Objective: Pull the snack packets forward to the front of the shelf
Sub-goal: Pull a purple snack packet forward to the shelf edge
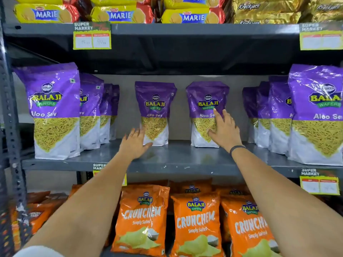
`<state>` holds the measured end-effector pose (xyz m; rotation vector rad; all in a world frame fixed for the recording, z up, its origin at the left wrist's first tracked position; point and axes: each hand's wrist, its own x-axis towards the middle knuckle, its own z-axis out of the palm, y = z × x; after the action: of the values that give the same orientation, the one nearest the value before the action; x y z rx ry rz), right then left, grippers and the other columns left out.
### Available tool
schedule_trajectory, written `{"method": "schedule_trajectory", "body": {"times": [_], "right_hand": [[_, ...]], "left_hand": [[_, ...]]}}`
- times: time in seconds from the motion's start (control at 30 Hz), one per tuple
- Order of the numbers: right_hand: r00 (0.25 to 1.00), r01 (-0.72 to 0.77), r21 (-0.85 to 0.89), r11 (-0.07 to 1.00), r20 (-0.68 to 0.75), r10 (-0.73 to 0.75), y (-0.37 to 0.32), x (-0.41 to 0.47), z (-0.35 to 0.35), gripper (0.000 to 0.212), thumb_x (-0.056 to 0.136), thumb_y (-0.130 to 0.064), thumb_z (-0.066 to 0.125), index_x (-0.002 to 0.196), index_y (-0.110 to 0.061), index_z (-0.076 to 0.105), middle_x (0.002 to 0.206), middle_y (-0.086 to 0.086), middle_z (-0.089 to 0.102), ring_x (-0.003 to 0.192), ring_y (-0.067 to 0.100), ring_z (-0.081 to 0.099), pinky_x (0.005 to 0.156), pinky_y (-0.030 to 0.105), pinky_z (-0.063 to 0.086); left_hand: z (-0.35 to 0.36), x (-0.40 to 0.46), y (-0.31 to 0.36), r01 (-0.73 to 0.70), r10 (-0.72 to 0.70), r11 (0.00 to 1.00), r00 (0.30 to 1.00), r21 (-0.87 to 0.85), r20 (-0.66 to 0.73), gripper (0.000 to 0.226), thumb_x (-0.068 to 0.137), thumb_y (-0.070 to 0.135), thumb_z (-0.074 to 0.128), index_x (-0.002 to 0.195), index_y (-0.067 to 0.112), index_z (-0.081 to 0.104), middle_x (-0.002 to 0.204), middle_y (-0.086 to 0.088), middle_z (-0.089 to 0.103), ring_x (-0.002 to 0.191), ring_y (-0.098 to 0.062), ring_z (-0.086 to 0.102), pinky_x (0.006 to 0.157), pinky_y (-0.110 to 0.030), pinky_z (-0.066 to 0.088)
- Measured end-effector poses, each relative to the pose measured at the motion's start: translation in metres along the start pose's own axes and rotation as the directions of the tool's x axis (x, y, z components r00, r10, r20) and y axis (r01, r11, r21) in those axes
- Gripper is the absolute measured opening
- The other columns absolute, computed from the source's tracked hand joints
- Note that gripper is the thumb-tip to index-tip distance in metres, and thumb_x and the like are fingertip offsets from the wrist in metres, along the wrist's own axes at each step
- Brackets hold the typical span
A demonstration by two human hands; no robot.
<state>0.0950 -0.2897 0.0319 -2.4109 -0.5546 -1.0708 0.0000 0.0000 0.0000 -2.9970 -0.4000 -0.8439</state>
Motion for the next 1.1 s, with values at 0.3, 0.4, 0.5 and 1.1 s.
{"method": "schedule_trajectory", "body": {"times": [0.3, 0.4, 0.5, 1.1], "right_hand": [[0.989, -0.039, 0.025, 0.999, 0.143, 0.035, 0.011, 0.054, 0.055, 0.092, 0.082, -0.047, 0.066, 0.152, -0.021, 0.012, 0.158, 0.015, 0.01, 0.145, 0.035, 0.011, 0.109, 0.057, 0.027], [0.991, -0.019, -0.008, 1.0, 0.135, 0.02, 0.006, 0.065, 0.064, 0.101, 0.079, -0.057, 0.066, 0.152, -0.02, 0.007, 0.16, 0.015, 0.004, 0.146, 0.036, 0.007, 0.112, 0.058, 0.021], [0.995, 0.009, -0.063, 0.998, 0.1, -0.002, 0.003, 0.074, 0.071, 0.107, 0.075, -0.064, 0.065, 0.152, -0.023, 0.003, 0.16, 0.014, -0.002, 0.147, 0.035, 0.0, 0.11, 0.064, 0.02], [0.99, -0.141, -0.078, 0.987, 0.002, 0.142, 0.005, 0.078, 0.111, 0.12, 0.062, -0.06, 0.078, 0.15, -0.038, 0.0, 0.159, 0.013, -0.019, 0.142, 0.05, 0.001, 0.092, 0.077, 0.035]], "left_hand": [[0.021, 0.016, -0.016, 0.12, -0.091, 0.992, 0.908, -0.046, 0.41, 0.067, 0.096, 0.052, 0.027, 0.152, 0.016, 0.019, 0.161, -0.01, 0.015, 0.149, -0.028, 0.015, 0.121, -0.043, 0.015], [0.025, 0.019, -0.025, 0.087, -0.071, 0.996, 0.888, -0.015, 0.455, 0.065, 0.095, 0.053, 0.021, 0.149, 0.018, 0.028, 0.161, -0.007, 0.019, 0.149, -0.027, 0.013, 0.121, -0.047, 0.015], [0.024, 0.018, -0.024, 0.077, -0.058, 0.997, 0.894, -0.026, 0.445, 0.067, 0.092, 0.056, 0.021, 0.148, 0.02, 0.029, 0.161, -0.005, 0.021, 0.148, -0.026, 0.016, 0.121, -0.046, 0.016], [0.028, 0.023, -0.022, 0.085, -0.049, 0.994, 0.901, -0.065, 0.43, 0.059, 0.096, 0.051, 0.028, 0.149, 0.024, 0.028, 0.162, 0.0, 0.015, 0.149, -0.023, 0.018, 0.123, -0.039, 0.012]]}}
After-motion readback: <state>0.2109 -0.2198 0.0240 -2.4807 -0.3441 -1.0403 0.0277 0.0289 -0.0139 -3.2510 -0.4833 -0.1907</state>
